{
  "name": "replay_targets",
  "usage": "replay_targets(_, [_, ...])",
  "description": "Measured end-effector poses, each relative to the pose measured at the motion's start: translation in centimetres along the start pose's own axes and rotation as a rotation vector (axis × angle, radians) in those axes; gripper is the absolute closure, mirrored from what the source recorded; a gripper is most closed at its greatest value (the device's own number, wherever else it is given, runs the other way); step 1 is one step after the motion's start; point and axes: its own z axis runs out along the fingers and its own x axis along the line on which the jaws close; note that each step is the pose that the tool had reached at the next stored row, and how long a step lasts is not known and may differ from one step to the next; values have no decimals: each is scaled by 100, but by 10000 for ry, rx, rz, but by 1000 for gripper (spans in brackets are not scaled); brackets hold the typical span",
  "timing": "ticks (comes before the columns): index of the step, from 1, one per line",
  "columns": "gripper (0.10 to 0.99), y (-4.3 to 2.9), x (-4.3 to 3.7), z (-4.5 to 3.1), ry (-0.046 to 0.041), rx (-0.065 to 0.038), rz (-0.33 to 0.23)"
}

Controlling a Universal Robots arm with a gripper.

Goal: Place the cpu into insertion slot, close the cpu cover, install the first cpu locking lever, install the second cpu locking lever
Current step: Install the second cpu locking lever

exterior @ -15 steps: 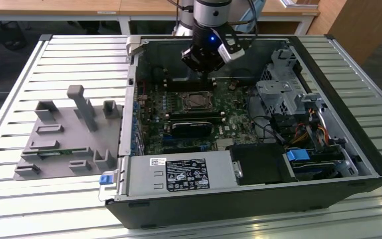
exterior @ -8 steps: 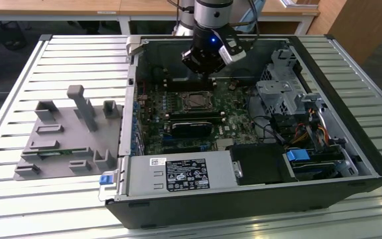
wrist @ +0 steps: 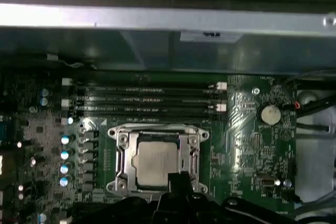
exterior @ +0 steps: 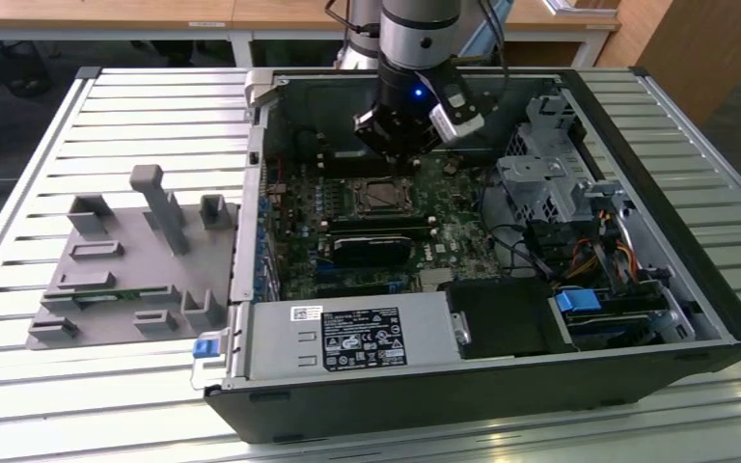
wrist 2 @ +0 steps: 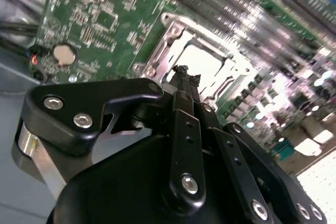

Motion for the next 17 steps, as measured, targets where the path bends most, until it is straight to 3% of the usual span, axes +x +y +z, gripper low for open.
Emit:
replay_targets(2, [980,-14,-8,5,153,-1,5])
replay_targets(3, [980,-26,-9,6,187,-2,5])
replay_targets(8, [980,-127,-8,24,193,-56,5])
replay_targets(17, [980,-248,-7,67,198,-67,-93])
